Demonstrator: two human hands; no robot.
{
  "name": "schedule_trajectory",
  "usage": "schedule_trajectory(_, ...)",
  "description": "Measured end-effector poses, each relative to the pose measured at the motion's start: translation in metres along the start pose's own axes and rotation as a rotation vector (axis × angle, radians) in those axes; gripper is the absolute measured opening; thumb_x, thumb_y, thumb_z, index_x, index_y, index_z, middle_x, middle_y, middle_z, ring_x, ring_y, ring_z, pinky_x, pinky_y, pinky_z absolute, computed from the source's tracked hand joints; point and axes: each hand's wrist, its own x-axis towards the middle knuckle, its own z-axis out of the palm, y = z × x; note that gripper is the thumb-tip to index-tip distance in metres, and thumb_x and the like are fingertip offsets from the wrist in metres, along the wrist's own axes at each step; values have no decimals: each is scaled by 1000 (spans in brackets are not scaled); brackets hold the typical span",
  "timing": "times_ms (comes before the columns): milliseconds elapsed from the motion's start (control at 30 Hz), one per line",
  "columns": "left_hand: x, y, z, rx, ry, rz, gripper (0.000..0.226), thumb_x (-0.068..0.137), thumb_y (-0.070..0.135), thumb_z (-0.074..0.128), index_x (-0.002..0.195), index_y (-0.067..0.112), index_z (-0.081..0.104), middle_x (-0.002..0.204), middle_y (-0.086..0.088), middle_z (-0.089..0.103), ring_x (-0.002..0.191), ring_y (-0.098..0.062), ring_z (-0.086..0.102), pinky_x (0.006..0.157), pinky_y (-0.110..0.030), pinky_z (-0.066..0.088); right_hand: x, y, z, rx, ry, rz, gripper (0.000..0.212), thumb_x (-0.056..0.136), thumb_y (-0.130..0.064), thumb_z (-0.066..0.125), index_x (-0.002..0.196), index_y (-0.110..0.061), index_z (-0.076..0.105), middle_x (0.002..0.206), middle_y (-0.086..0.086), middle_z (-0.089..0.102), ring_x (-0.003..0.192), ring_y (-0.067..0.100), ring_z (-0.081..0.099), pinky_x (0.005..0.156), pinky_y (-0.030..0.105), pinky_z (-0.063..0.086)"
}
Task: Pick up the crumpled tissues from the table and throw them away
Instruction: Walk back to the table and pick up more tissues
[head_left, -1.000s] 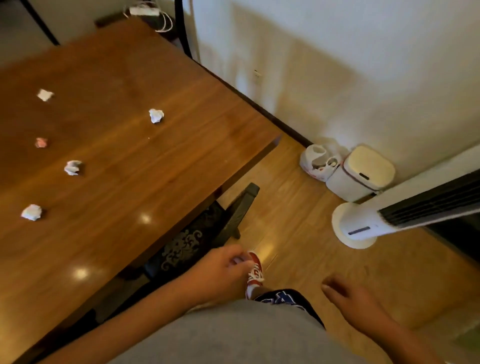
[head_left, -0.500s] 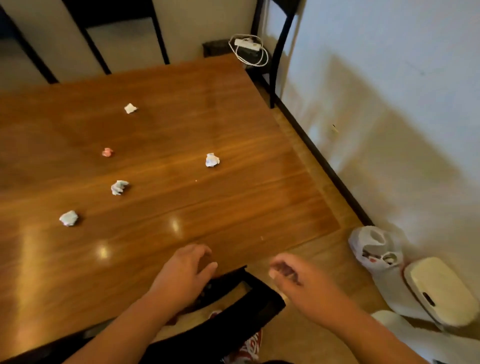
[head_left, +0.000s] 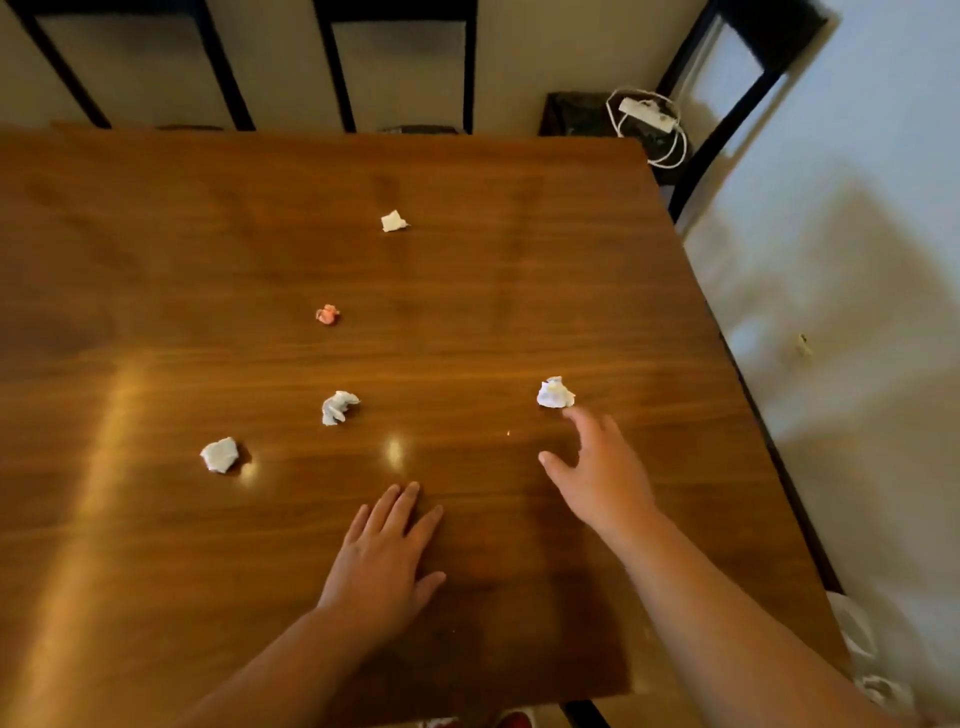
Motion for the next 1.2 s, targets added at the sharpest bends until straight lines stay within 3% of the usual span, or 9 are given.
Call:
schedule_trajectory(133, 13, -15, 0, -39, 59, 9, 72, 88, 67, 34, 150, 41, 6, 164, 2, -5, 150, -21, -6, 119, -44, 1, 45, -11, 11, -62, 85, 54, 73, 82, -47, 68, 142, -31, 29, 141, 5, 41, 115, 25, 58, 71, 31, 50)
schedule_trajectory(233, 17, -24, -3, -73, 93, 26, 66, 90, 62, 34, 148, 39, 14, 164, 4, 5, 150, -20, 4, 119, -43, 10, 65, -18, 23, -77, 87, 71, 75, 82, -46, 68, 144, -29, 28, 143, 7, 39, 114, 27, 58, 68, 29, 49)
schedule_trajectory(433, 20, -42, -7, -176, 117, 17, 56, 92, 56, 38, 144, 39, 25, 160, 7, 14, 147, -18, 14, 117, -43, 18, 84, -42, 48, -17, 88, -12, 51, 88, -33, 66, 134, -25, 47, 133, 7, 49, 100, 22, 61, 65, 23, 44)
schedule_trajectory(567, 14, -55, -9, -250, 161, -18, 53, 92, 57, 36, 141, 39, 32, 154, 12, 28, 143, -13, 21, 115, -37, 20, 92, -61, 66, 76, 24, -150, 42, 89, -26, 65, 128, -27, 51, 125, 1, 54, 93, 8, 48, 61, 11, 34)
schedule_trajectory(700, 7, -70, -18, -353, 284, -61, 46, 90, 57, 36, 133, 41, 43, 137, 18, 48, 129, -3, 40, 104, -21, 28, 96, -80, 81, 224, 13, -191, 41, 88, -28, 66, 127, -28, 52, 124, -6, 54, 99, 3, 48, 67, 8, 34)
schedule_trajectory(800, 11, -87, -35, -433, 391, -114, 40, 87, 58, 37, 121, 42, 50, 120, 19, 57, 108, 3, 51, 88, -16, 41, 97, -90, 92, 275, 51, -221, 42, 88, -28, 66, 127, -28, 52, 124, -6, 54, 102, 2, 47, 70, 7, 34)
schedule_trajectory(900, 37, -111, -62, -465, 494, -153, 33, 87, 55, 45, 113, 38, 55, 106, 16, 61, 90, 1, 53, 75, -18, 46, 103, -94, 98, 272, 109, -251, 43, 89, -31, 63, 129, -28, 50, 126, -5, 52, 103, -1, 47, 71, 6, 34)
schedule_trajectory(1033, 102, -132, -109, -467, 573, -150, 28, 88, 44, 57, 111, 28, 62, 98, 14, 58, 91, -7, 56, 75, -23, 41, 123, -104, 100, 273, 164, -256, 41, 90, -34, 60, 130, -30, 48, 131, -7, 49, 92, -17, 47, 63, 3, 33)
schedule_trajectory(1200, 197, -141, -165, -451, 516, -149, 34, 89, 42, 59, 120, 27, 55, 111, 6, 59, 95, -12, 57, 73, -26, 45, 144, -108, 105, 289, 271, -257, 42, 89, -35, 61, 128, -27, 50, 129, -4, 51, 88, -4, 48, 60, 1, 35)
